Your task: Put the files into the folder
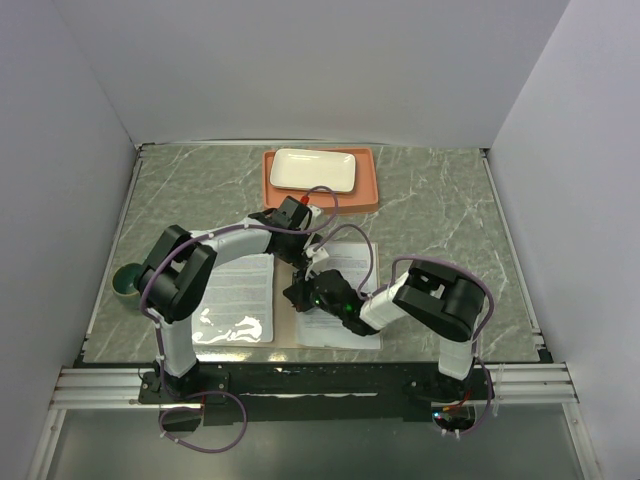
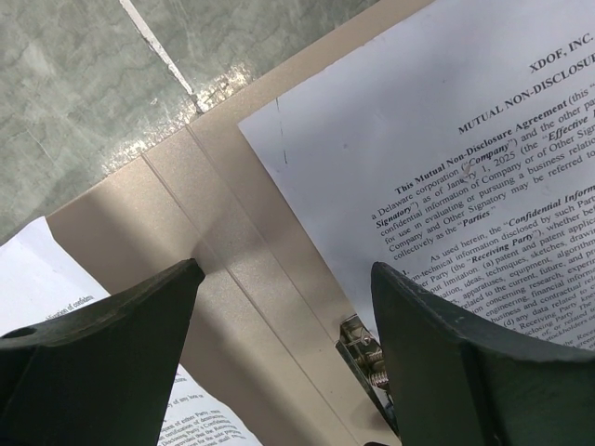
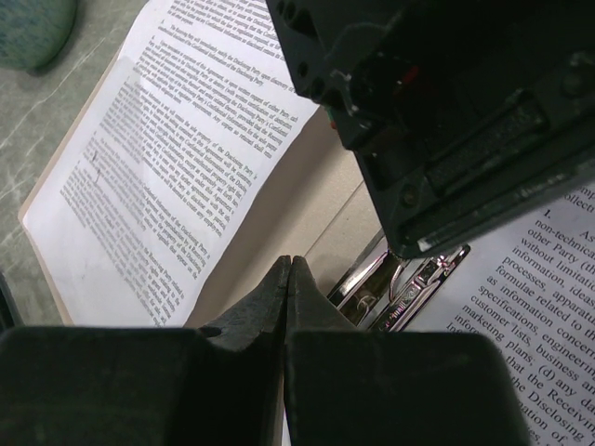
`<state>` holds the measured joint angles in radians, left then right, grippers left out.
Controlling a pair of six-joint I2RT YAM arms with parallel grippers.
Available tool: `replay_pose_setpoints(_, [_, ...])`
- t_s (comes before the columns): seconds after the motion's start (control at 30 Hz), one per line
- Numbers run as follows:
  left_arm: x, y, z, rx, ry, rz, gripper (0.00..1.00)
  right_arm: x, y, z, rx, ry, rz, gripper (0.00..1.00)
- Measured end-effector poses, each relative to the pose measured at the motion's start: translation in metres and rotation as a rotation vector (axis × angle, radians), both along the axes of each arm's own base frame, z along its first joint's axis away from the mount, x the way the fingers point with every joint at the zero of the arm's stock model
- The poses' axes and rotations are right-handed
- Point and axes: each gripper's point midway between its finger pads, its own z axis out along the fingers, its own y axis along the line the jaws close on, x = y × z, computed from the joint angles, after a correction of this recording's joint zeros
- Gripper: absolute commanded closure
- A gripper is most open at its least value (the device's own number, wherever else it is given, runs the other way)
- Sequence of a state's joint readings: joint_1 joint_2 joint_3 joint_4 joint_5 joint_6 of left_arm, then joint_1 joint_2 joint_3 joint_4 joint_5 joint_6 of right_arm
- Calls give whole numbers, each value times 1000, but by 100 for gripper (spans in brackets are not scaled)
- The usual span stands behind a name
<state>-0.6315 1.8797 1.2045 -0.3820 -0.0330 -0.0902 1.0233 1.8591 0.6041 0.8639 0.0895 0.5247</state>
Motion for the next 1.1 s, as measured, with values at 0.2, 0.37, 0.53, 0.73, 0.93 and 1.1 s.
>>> replay_pose_setpoints(0.2, [0, 0, 0, 0, 0, 1, 19, -3, -2, -2, 12, 18, -10, 100])
replay_pose_setpoints(0.37, [0, 1, 0, -1, -1, 1, 18, -7, -1, -7, 20, 40, -9, 100])
replay_pose_setpoints(0.53, [1, 2, 0, -1, -4, -5, 18, -11, -1, -11, 24, 56, -10, 100])
replay_pose_setpoints(0.73, [1, 2, 0, -1, -3, -16, 19, -10, -1, -13, 31, 62, -9, 100])
replay_pose_setpoints(0.93, [1, 2, 0, -2, -2, -19, 19, -9, -1, -19, 49, 90, 30, 100])
replay_pose_setpoints(1.1, [1, 2, 0, -1, -2, -18, 19, -8, 1, -20, 100, 126, 91, 100])
